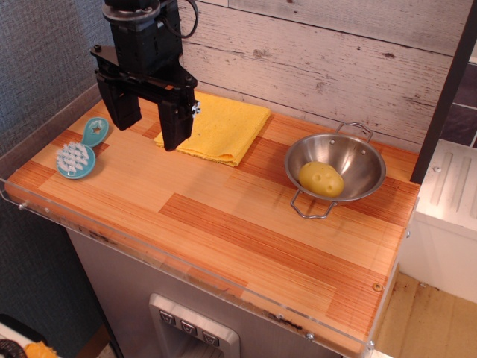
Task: Put the potato on the yellow cloth
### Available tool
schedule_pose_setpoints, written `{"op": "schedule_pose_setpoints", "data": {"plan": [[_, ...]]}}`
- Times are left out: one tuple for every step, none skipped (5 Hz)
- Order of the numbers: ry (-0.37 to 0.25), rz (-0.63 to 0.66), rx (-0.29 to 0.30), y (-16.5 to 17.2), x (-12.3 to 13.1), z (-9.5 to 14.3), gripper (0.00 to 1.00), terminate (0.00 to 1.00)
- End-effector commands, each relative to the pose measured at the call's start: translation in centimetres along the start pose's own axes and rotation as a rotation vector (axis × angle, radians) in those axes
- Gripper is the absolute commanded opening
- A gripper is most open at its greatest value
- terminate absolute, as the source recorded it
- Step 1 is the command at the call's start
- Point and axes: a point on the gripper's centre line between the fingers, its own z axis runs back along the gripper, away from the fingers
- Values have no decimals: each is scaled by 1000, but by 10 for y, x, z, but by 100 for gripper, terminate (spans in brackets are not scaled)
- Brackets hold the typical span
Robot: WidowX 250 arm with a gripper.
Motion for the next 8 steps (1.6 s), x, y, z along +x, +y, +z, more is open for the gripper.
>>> {"op": "schedule_pose_setpoints", "data": {"plan": [[0, 0, 0, 0, 0, 0, 100, 0], [-20, -47, 38, -32, 22, 4, 100, 0], [-65, -79, 32, -58, 43, 10, 100, 0], [-90, -109, 24, -86, 66, 11, 100, 0], [-80, -107, 2, -100, 87, -2, 100, 0], [-67, -110, -26, -110, 101, -13, 100, 0], [-54, -117, -15, -119, 106, -23, 100, 0], [-40, -124, -40, -127, 106, -36, 100, 0]]}}
